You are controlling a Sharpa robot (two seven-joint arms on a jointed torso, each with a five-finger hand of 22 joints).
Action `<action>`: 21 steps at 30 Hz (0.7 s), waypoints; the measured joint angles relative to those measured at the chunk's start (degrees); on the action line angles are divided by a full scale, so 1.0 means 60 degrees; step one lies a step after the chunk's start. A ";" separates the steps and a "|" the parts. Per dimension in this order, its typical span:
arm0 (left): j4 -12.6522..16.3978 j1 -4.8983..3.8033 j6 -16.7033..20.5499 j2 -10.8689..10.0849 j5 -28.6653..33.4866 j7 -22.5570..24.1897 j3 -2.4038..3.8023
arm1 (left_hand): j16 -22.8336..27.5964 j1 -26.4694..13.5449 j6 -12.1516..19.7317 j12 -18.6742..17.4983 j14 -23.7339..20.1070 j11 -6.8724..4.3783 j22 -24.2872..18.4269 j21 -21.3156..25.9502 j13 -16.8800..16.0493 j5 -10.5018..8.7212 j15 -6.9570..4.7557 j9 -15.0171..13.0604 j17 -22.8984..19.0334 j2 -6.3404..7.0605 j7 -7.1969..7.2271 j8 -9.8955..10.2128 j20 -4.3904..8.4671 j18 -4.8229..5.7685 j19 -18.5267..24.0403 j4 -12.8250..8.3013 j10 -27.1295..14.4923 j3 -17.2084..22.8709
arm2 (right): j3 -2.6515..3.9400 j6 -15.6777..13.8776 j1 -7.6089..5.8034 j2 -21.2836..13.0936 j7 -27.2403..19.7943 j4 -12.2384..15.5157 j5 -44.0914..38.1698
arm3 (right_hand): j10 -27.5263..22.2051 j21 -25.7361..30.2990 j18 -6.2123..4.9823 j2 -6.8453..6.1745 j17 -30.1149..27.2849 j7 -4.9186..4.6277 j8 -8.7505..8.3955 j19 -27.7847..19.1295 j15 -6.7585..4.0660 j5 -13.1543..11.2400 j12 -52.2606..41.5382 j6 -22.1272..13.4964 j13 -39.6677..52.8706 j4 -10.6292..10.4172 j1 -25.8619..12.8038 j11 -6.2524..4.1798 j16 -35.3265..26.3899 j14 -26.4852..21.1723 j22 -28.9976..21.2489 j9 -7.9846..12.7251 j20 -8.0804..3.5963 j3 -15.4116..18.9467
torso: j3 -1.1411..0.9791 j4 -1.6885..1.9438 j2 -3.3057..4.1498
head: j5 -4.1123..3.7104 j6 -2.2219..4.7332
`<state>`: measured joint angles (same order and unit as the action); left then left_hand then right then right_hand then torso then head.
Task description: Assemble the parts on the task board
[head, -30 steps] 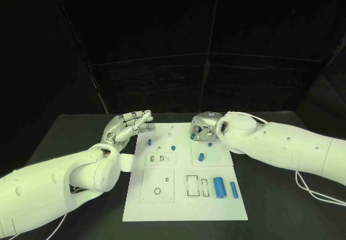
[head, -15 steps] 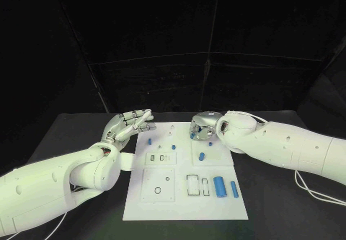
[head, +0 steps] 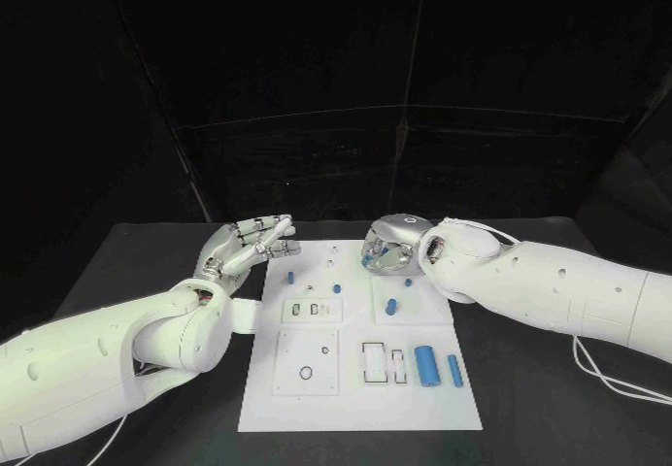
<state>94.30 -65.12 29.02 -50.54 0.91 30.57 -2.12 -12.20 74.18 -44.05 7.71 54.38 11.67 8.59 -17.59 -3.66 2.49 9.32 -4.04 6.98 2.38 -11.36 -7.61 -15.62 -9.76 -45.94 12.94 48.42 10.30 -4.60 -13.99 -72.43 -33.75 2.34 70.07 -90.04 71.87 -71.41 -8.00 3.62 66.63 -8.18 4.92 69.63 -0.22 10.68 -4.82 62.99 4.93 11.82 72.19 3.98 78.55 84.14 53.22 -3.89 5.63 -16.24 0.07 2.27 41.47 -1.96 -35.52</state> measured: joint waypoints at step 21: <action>-0.0063 -0.0033 -0.0045 0.0068 -0.0002 -0.0038 0.0000 | 0.0043 0.0035 0.0000 -0.0036 0.0000 0.0000 -0.0018 0.0000 -0.0001 0.0000 0.0000 0.0018 -0.0007 -0.0035 0.0000 0.0000 0.0029 0.0001 -0.0029 -0.0026 0.0000 -0.0026 | 0.0015 -0.1105 -0.0004 0.1405 0.0116 -0.1336 0.0237 | 0.0000 -0.0042 -0.0001 -0.0038 0.0038 -0.0028 -0.0005 0.0000 0.0001 0.0037 0.0000 0.0034 -0.0001 -0.0070 -0.0036 0.0001 0.0000 0.0000 0.0040 0.0000 0.0000 -0.0068 | 0.0000 0.0029 0.0038 | 0.0067 0.0026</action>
<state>93.93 -65.32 28.75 -50.13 0.90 30.34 -2.12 -11.94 74.39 -44.04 7.49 54.38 11.67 8.48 -17.59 -3.67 2.49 9.32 -3.93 6.93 2.17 -11.36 -7.61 -15.45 -9.76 -46.11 12.78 48.42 10.14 -4.52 -20.62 -72.46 -25.32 3.04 62.05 -88.62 71.87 -71.66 -8.01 3.39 66.86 -8.35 4.89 69.63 -0.22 10.90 -4.82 63.19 4.92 11.41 71.98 3.99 78.55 84.14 53.46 -3.89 5.63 -16.64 0.07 2.44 41.70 -1.56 -35.36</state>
